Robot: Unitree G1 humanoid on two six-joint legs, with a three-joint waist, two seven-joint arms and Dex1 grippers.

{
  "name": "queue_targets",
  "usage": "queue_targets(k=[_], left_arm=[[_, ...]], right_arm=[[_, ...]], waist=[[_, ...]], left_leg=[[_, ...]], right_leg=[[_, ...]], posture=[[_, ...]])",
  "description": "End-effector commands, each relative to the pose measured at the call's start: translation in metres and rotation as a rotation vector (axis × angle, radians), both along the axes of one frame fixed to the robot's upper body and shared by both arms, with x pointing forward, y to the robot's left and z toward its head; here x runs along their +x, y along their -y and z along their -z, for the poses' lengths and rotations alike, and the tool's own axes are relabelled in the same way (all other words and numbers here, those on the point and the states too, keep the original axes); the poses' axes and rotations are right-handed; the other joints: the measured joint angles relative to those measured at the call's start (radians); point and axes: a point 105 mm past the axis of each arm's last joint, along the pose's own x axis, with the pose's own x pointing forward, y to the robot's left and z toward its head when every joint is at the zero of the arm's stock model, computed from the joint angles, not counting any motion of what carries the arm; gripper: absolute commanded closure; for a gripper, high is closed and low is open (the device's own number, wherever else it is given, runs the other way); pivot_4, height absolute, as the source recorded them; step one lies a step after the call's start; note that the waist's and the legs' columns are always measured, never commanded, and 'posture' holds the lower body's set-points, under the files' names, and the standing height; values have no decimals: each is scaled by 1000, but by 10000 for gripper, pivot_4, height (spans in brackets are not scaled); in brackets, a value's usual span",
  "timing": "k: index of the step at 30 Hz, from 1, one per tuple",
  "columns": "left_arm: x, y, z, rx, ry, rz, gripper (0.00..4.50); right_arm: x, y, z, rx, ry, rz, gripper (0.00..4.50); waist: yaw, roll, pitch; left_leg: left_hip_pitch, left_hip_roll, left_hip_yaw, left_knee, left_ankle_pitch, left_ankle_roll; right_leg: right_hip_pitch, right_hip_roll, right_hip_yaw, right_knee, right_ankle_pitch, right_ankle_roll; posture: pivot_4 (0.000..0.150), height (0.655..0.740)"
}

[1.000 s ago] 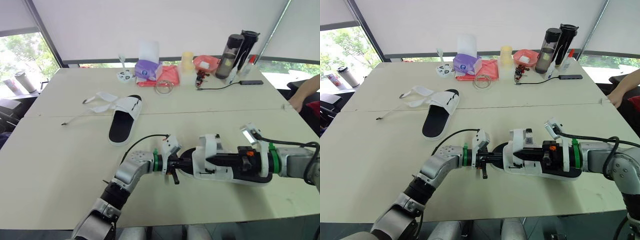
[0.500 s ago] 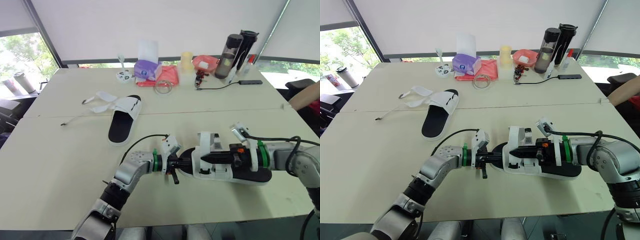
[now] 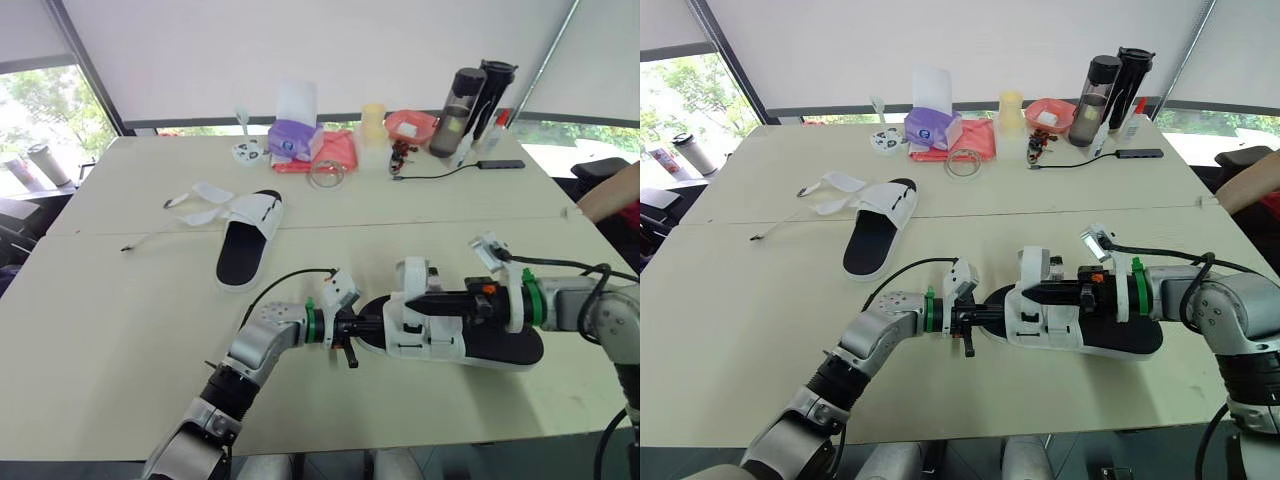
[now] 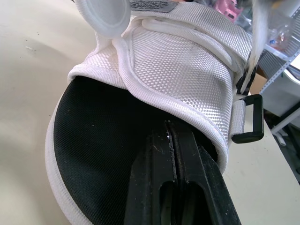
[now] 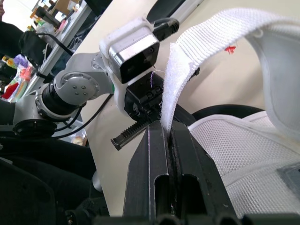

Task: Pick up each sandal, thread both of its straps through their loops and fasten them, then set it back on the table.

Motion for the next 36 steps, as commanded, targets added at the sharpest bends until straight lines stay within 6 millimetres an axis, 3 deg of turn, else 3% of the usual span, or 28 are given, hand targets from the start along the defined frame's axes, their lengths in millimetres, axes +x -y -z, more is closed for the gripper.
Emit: queue_targets(k=[1,20,28,36], left_arm=[[6,-11,17,65,-34,-66,45000],[4,-13,20,72,-43,-70,45000],[5,-13,20,71,-44,-77,45000],[7,-13,20,69,-43,-82,45000]], right_arm=[[-5,-3,-6,21,14,-27,44671],[-13,-9,14,0,-26,-30,44671],[-17,0,35,-162,15,-49,44671],[-10,5,38,-254,124,-67,44671]], waist=[[0,0,0],[0,0,0],[0,0,0],[0,0,0]], left_leg=[[0,0,0,0,0,0],[0,0,0,0,0,0],[0,0,0,0,0,0],[0,0,0,0,0,0]], right_leg=[[0,0,0,0,0,0],[0,0,0,0,0,0],[0,0,0,0,0,0],[0,0,0,0,0,0]], posture=[[1500,7400],[1500,7400],[1500,7400],[1500,7400]])
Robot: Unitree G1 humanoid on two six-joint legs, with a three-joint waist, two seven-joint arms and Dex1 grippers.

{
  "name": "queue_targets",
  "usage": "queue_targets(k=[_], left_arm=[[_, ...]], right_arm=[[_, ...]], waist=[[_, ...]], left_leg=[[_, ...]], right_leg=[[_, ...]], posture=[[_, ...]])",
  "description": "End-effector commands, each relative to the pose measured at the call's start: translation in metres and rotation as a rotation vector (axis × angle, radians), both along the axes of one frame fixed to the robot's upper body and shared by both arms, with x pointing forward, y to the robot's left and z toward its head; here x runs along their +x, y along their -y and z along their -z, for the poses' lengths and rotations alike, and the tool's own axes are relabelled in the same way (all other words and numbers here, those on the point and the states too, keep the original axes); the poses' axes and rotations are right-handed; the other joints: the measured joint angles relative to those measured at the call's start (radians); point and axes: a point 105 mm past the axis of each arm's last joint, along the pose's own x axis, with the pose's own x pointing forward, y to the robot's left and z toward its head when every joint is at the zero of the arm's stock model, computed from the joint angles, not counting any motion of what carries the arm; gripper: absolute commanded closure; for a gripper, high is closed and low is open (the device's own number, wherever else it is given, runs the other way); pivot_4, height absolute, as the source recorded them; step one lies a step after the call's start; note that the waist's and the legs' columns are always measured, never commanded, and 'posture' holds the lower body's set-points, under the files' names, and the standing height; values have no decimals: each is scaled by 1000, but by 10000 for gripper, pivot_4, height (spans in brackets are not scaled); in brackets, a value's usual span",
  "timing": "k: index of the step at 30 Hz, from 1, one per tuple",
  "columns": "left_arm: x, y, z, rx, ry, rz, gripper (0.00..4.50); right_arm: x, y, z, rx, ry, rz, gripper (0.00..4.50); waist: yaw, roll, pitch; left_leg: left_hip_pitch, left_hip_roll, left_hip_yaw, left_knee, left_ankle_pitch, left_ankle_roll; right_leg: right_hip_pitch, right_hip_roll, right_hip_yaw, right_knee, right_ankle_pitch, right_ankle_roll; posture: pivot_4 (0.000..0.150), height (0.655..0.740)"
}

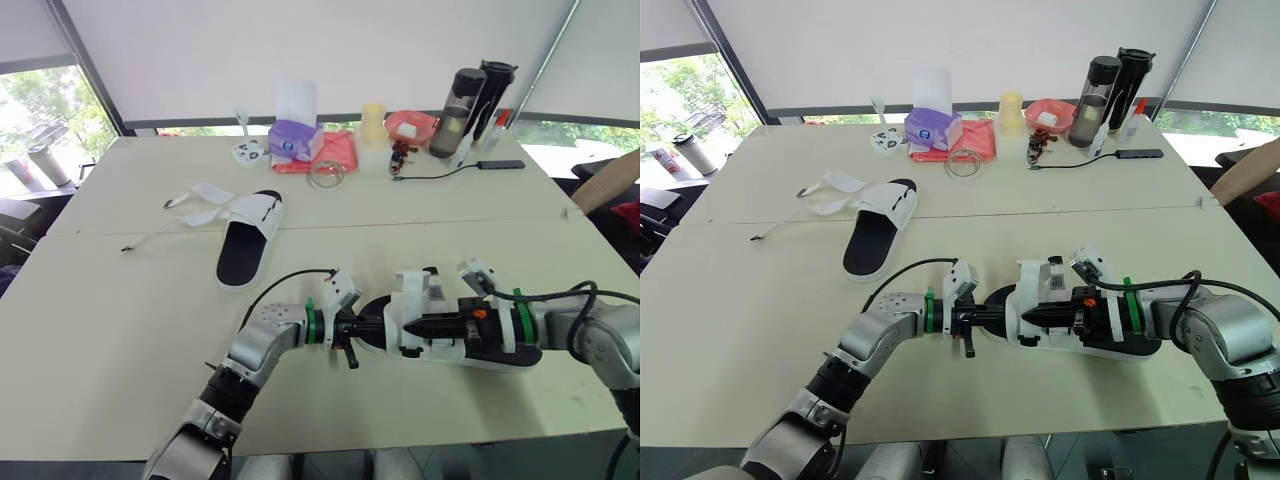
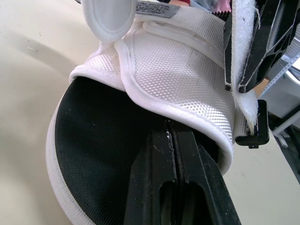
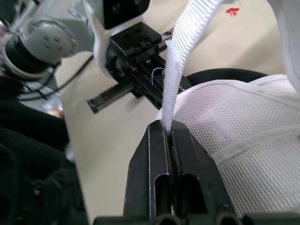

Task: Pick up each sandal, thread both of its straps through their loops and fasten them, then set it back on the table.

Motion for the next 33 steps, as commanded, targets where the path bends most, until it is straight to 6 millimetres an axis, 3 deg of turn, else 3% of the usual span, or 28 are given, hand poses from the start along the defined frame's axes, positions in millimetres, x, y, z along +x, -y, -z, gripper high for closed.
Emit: queue_targets(k=[1,12,25,28,33], left_arm=[[7,-13,19,72,-43,-74,45000],[10,-13,20,72,-44,-75,45000],[11,-11,20,70,-47,-70,45000],[10,-11,20,69,-47,-70,45000],[9,-12,21,71,-47,-68,45000]], right_arm=[[-3,4,5,-63,24,-18,44671],[-27,-5,1,-21,-4,-102,44671],[-24,-1,15,-102,44,-81,44671],[-22,-3,10,-61,67,-72,35653],[-11,5,-4,-9,139,68,11056]], waist=[[0,0,0],[2,0,0],[2,-3,-2],[2,-5,-3],[2,-5,-3]], left_leg=[[0,0,0,0,0,0],[0,0,0,0,0,0],[1,0,0,0,0,0],[2,0,0,0,0,0],[2,0,-1,0,0,0]], right_leg=[[0,0,0,0,0,0],[1,0,0,0,0,0],[1,0,0,-1,0,0],[1,0,0,-1,0,0],[1,0,0,-1,0,0]], posture=[[1500,7400],[1500,7400],[1500,7400],[1500,7400],[1500,7400]])
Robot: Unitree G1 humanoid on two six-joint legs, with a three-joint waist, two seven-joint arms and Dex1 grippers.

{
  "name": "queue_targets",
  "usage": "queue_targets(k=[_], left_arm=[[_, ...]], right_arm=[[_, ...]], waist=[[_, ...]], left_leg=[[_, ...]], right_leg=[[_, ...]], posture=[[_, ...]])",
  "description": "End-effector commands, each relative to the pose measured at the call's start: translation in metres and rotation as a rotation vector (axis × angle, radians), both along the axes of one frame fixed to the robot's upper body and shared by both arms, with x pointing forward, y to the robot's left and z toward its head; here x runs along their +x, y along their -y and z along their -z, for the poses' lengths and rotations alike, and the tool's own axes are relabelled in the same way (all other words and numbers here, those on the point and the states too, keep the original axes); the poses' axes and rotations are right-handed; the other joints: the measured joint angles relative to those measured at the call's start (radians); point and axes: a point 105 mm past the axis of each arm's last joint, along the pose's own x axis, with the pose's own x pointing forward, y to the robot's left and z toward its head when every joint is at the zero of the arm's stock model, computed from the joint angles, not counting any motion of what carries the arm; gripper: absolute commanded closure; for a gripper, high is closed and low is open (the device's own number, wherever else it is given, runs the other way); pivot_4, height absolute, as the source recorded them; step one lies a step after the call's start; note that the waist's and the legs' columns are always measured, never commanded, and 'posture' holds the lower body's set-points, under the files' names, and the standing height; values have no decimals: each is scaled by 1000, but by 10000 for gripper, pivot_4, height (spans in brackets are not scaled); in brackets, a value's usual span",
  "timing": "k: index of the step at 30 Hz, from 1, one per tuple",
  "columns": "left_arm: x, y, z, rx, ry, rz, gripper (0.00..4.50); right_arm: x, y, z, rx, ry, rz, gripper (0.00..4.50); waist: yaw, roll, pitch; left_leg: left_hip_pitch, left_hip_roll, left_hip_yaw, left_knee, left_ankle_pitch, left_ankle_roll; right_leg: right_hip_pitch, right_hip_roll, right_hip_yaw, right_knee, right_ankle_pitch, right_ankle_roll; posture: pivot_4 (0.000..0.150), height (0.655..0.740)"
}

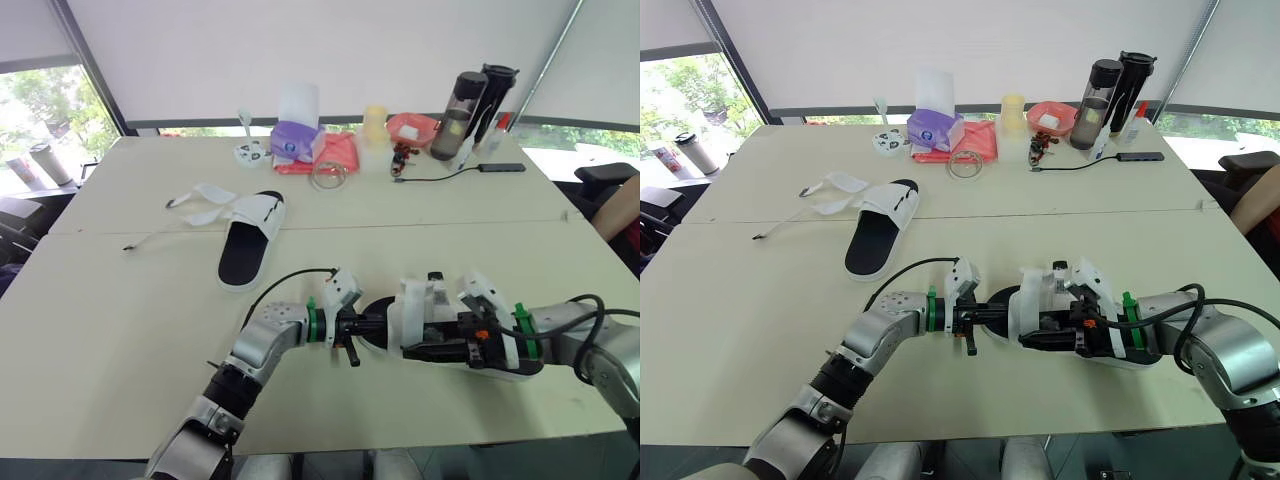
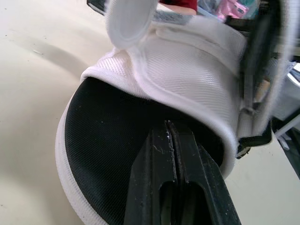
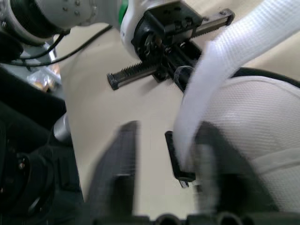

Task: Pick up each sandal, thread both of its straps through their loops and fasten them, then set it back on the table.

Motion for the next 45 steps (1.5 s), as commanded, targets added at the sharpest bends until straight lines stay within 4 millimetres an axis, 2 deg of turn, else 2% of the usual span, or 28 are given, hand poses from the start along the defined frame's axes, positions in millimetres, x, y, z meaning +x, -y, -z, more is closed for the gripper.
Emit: queue_targets(k=[1,2,9,14,18,22,26,31,40,45], left_arm=[[5,-14,20,73,-44,-64,45000],[5,-14,20,73,-45,-63,45000],[3,-14,21,74,-45,-49,45000],[2,-14,20,73,-45,-40,45000],[1,-11,21,76,-44,-24,45000],[2,-11,19,72,-42,-23,45000],[2,-10,12,53,-45,-21,45000],[2,-10,11,53,-45,-23,45000],[3,-13,11,55,-49,-31,45000],[4,-14,12,59,-50,-37,45000]], right_arm=[[6,12,-11,26,37,129,5728],[4,13,-14,49,37,151,1403],[-28,16,-36,222,-27,235,1403],[-48,16,-36,235,-102,242,1403],[-67,-1,-13,198,-177,215,1403],[-75,-9,13,119,-201,214,1403],[-62,-1,26,87,-137,286,1403],[-44,8,22,125,-66,338,1403],[-40,5,20,139,-50,320,1403],[-35,-6,8,229,-40,303,1403]], waist=[[0,0,0],[0,0,0],[1,0,0],[-1,0,0],[0,0,0],[0,1,-1],[-1,1,-1],[0,1,-1],[-2,1,-1],[-3,0,0]], left_leg=[[0,0,0,0,0,0],[0,0,0,0,0,0],[0,0,0,0,0,0],[0,0,0,-1,0,0],[-1,1,0,-1,0,0],[-1,1,1,-1,0,0],[-1,1,1,-1,0,0],[-1,1,1,-1,0,0],[-1,1,1,-1,0,0],[-1,2,1,-1,0,0]], right_leg=[[0,0,0,0,0,0],[0,0,0,0,0,0],[0,0,0,0,0,0],[0,-1,1,0,0,0],[0,-2,0,-1,0,-1],[0,-2,0,-1,0,-1],[0,-2,0,-2,0,0],[0,-1,0,-2,0,0],[0,0,0,-2,0,0],[-1,0,0,-2,0,-1]], posture=[[1500,7400],[1500,7400],[1500,7400],[1500,7400],[1500,7400],[1500,7400],[1500,7400],[1500,7400],[1500,7400],[1500,7400]])
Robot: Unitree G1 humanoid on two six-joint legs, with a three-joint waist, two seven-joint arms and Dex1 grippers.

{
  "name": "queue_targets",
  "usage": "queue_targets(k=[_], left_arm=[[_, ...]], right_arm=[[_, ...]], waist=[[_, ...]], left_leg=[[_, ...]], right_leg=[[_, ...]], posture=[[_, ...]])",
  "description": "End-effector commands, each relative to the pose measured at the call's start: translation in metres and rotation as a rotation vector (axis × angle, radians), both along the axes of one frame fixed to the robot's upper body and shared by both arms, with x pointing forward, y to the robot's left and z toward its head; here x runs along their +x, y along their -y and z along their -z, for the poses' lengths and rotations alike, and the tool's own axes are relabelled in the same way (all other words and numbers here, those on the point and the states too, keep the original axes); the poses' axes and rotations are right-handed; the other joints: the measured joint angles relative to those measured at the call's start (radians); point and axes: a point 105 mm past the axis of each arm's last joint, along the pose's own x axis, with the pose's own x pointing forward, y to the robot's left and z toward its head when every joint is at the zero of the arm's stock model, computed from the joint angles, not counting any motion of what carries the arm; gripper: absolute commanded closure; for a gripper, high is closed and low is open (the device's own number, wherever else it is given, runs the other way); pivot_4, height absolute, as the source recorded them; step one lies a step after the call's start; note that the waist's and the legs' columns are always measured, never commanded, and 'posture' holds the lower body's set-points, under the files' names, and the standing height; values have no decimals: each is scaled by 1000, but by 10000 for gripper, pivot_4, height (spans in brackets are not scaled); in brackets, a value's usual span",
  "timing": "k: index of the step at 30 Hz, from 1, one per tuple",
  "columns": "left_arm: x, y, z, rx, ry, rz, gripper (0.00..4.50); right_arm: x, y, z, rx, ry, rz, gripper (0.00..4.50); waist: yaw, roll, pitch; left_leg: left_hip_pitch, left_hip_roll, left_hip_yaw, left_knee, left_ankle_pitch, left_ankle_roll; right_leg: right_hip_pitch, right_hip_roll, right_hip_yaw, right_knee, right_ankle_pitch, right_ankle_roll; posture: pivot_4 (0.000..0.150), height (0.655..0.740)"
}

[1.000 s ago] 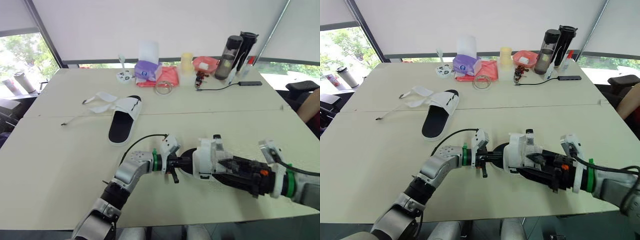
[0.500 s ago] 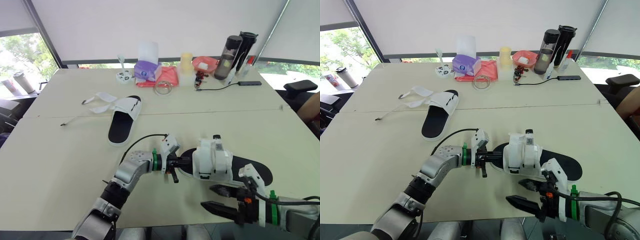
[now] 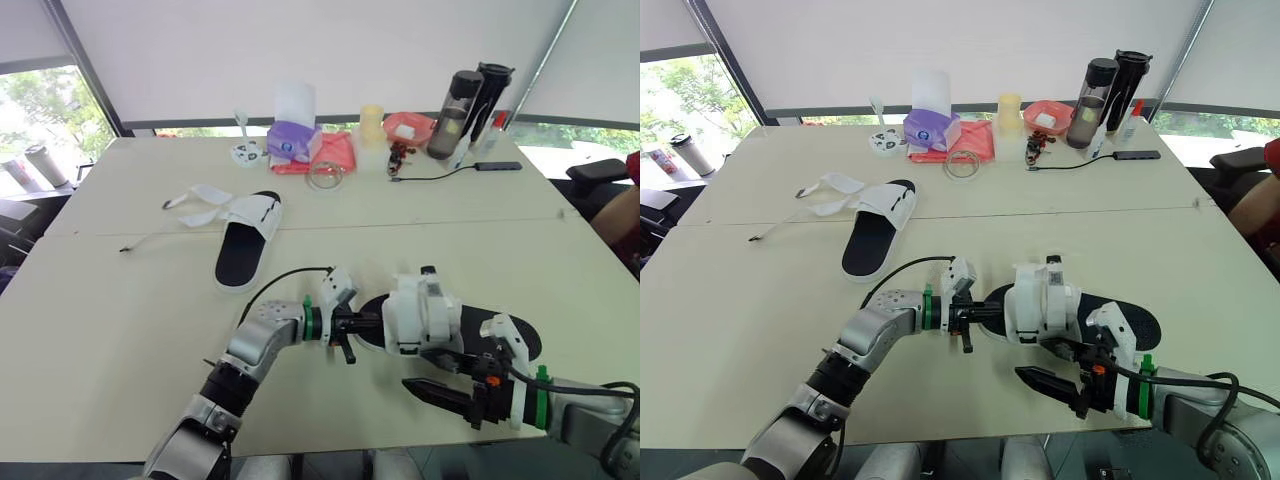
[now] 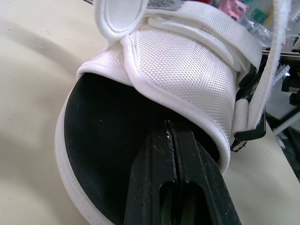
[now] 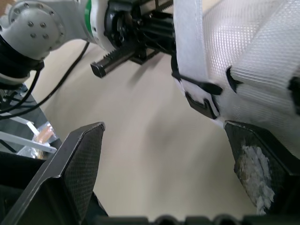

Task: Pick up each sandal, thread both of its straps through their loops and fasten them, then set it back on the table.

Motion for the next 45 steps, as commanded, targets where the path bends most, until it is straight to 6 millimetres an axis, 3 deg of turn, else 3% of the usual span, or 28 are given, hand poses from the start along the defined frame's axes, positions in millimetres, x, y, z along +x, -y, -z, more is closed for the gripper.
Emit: queue_targets(k=[1,12,15,22,29,34,45], left_arm=[[1,-7,13,50,-33,-27,45000],[2,-7,14,51,-33,-31,45000],[1,-7,15,52,-33,-32,45000],[1,-7,16,57,-31,-33,45000],[0,-6,16,59,-28,-26,45000],[0,-5,17,58,-28,-24,45000],[-3,-5,20,67,-31,-14,45000]], right_arm=[[6,-11,-19,84,69,-18,1403],[13,-17,-13,211,9,87,1403],[15,-14,-5,227,-18,138,9039],[5,-14,12,205,-78,147,44238],[-6,-14,25,167,-135,114,44238],[-30,-17,39,139,-230,40,44238],[-71,-17,44,117,-345,-71,44238]], waist=[[0,0,0],[1,1,0],[1,1,0],[2,1,-1],[2,1,-1],[2,1,-1],[3,-2,-3]], left_leg=[[0,0,0,0,0,0],[0,1,0,-1,0,0],[0,1,0,-1,0,0],[0,1,0,-1,0,0],[0,1,0,-1,0,0],[0,1,0,-1,0,0],[0,1,0,-1,0,0]], right_leg=[[0,0,0,0,0,0],[-1,0,0,0,0,0],[-1,1,0,0,0,0],[-2,1,0,0,0,0],[-1,1,0,0,0,0],[-1,1,0,0,0,0],[0,0,-1,-1,0,0]], posture=[[1500,7400],[1500,7400],[1500,7400],[1500,7400],[1500,7400],[1500,7400],[1500,7400]])
